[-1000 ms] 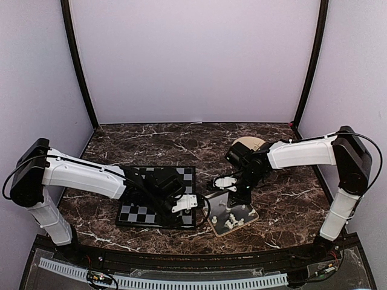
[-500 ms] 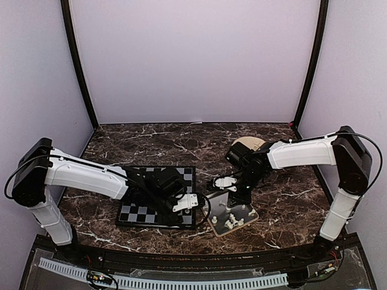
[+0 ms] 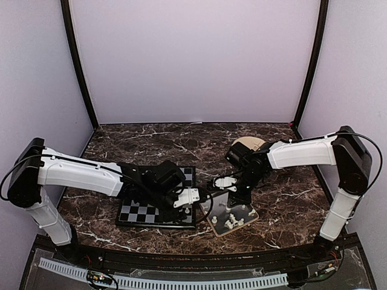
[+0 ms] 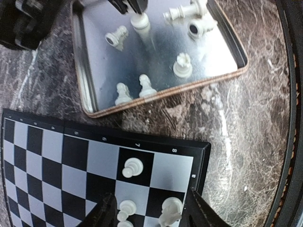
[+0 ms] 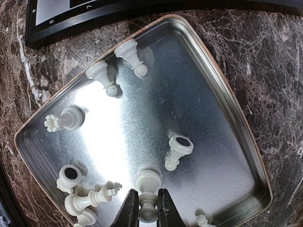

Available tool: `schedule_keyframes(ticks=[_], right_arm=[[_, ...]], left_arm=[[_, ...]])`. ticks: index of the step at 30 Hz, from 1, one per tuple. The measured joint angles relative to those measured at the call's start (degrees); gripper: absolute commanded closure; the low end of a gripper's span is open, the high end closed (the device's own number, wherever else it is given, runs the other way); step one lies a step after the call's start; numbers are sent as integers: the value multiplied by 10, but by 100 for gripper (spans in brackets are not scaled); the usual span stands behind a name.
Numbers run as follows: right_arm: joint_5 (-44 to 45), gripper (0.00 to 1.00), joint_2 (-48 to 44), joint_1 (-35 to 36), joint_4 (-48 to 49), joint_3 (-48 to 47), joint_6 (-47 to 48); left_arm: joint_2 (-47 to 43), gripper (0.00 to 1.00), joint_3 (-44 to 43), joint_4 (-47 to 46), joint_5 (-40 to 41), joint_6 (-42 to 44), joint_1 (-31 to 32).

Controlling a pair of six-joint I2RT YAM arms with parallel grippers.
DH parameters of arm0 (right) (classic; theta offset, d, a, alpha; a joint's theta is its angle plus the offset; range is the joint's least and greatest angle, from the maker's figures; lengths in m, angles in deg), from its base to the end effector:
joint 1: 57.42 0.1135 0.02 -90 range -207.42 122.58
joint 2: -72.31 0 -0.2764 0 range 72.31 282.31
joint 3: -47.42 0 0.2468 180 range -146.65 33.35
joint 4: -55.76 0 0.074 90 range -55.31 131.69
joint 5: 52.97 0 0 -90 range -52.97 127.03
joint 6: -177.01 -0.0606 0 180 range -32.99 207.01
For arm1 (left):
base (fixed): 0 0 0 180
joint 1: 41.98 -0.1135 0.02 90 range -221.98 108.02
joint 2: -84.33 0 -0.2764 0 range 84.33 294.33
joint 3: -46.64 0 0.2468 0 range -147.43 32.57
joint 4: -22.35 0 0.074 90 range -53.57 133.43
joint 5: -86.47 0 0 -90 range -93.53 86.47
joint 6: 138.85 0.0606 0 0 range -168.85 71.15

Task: Set up the chess pieces on the board
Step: Adjust the knight at g1, then adjust the pawn at g2.

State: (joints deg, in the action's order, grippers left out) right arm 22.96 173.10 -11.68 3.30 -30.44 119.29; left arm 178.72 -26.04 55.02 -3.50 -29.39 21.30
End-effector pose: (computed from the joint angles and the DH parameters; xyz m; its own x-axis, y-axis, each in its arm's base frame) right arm 0.2215 0.2484 0.1604 -0.1771 -0.9240 -0.3389 -0.9842 0.1651 0.0642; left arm 0.1569 -0.3116 0.1884 -0.0471 0.8345 -0.5490 0.9638 0.1823 0.1944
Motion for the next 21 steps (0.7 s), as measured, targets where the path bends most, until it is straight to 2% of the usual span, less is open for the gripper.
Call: schedule_keyframes(ticks=[6, 12, 16, 21], right_arm=[[0, 94, 0, 0, 0, 0, 0], [0, 94, 0, 0, -2, 0, 0], [0, 94, 0, 0, -3, 0, 0], [0, 94, 0, 0, -4, 0, 0]], left_arm=[[-62, 50, -6, -5, 6, -22, -2], [-75, 61, 2, -5, 4, -63, -52], [-75, 56, 20, 1, -3, -73, -93], [-71, 56, 29, 9, -44, -73, -97]])
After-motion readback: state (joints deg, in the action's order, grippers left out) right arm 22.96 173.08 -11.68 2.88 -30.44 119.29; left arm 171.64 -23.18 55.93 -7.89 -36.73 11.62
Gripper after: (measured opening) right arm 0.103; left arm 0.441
